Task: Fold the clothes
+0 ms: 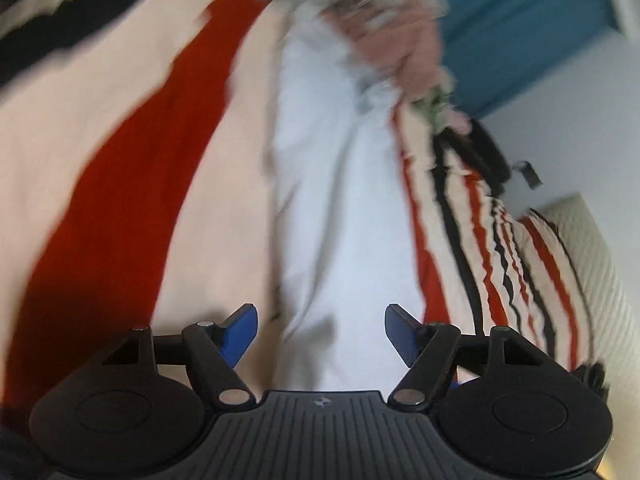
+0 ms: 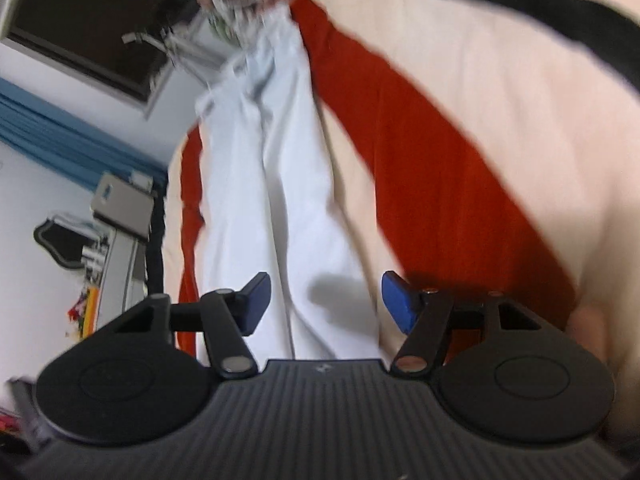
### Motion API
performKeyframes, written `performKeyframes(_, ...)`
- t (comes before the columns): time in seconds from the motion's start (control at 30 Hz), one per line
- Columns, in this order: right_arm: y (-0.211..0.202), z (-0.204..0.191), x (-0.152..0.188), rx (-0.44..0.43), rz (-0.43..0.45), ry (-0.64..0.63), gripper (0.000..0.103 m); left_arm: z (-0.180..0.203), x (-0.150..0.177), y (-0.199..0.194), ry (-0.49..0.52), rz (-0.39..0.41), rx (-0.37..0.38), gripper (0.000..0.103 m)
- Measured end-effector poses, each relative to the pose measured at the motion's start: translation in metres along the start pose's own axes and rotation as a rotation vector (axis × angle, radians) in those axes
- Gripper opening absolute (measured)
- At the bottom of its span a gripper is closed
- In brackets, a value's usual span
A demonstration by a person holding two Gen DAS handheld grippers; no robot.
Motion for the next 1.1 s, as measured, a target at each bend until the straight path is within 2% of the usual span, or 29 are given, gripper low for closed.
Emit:
performKeyframes(0.03, 0.004, 0.001, 0.004, 0.007, -0.03, 0.011, 0.062, -0.005, 0.0, 0.01, -0.031, -0.047, 0.01, 0.07)
performKeyframes(0.1, 0.009, 0.002, 0.011, 0.019, -0.075, 0.031, 0.047, -0.01, 0.006, 0.03, -0.07, -0.136, 0.019, 0.069)
performKeyframes(0.17, 0.01, 0.003, 0.016, 0.028, -0.104, 0.05, 0.041, -0.008, 0.012, 0.038, -0.07, -0.169, 0.027, 0.068)
performKeyframes(0.2, 0.007, 0.004, 0.017, 0.031, -0.092, 0.061, 0.038, -0.008, 0.013, 0.04, -0.064, -0.174, 0.028, 0.054)
performKeyframes(0.23, 0.004, 0.005, 0.017, 0.034, -0.079, 0.072, 0.037, -0.007, 0.012, 0.038, -0.059, -0.17, 0.023, 0.028)
performKeyframes(0.3, -0.003, 0.007, 0.018, 0.039, -0.055, 0.095, 0.037, -0.013, 0.01, 0.033, -0.098, -0.162, 0.043, 0.005)
performKeyframes(0.4, -0.011, 0.01, 0.019, 0.099, -0.004, 0.097, 0.039, -0.019, 0.006, 0.015, -0.141, -0.106, 0.079, 0.004)
performKeyframes(0.47, -0.011, 0.012, 0.02, 0.156, -0.004, 0.093, 0.039, -0.023, 0.002, 0.003, -0.171, -0.066, 0.106, 0.004)
performKeyframes(0.53, -0.003, 0.01, 0.024, 0.147, -0.059, 0.076, 0.042, -0.023, -0.002, -0.002, -0.187, -0.043, 0.12, 0.004)
performKeyframes(0.6, 0.006, 0.007, 0.029, 0.139, -0.118, 0.057, 0.054, -0.023, -0.003, -0.003, -0.183, -0.039, 0.108, 0.004)
performKeyframes(0.67, 0.012, 0.002, 0.035, 0.132, -0.162, 0.043, 0.059, -0.023, -0.004, -0.002, -0.18, -0.038, 0.096, 0.004)
performKeyframes(0.83, 0.011, -0.008, 0.048, 0.116, -0.212, 0.003, 0.057, -0.019, 0.007, 0.001, -0.187, -0.029, 0.089, 0.004)
performKeyframes(0.87, 0.01, -0.011, 0.05, 0.114, -0.215, -0.005, 0.055, -0.021, 0.011, -0.003, -0.182, -0.026, 0.091, 0.004)
performKeyframes(0.93, 0.006, -0.015, 0.052, 0.114, -0.204, -0.016, 0.037, -0.021, 0.011, -0.006, -0.178, -0.028, 0.092, 0.004)
performKeyframes(0.97, 0.006, -0.017, 0.052, 0.104, -0.202, -0.017, 0.018, -0.021, 0.01, -0.007, -0.186, -0.034, 0.09, 0.004)
performKeyframes(1.0, 0.003, -0.019, 0.051, 0.091, -0.192, -0.007, 0.012, -0.022, 0.009, -0.009, -0.193, -0.04, 0.089, 0.004)
performKeyframes(1.1, -0.014, -0.03, 0.04, 0.013, -0.114, 0.01, 0.009, -0.018, 0.004, -0.025, -0.185, -0.025, 0.098, 0.004)
Point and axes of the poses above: each gripper's, at about its wrist camera, not at the fingertips, and y roughly the way its jaws point, z to its right, x to its underside, the point moved 5 cm from there along y, roughly the way its jaws point, and after that the axes turned 7 degrees about -x, right-handed, at the moved point
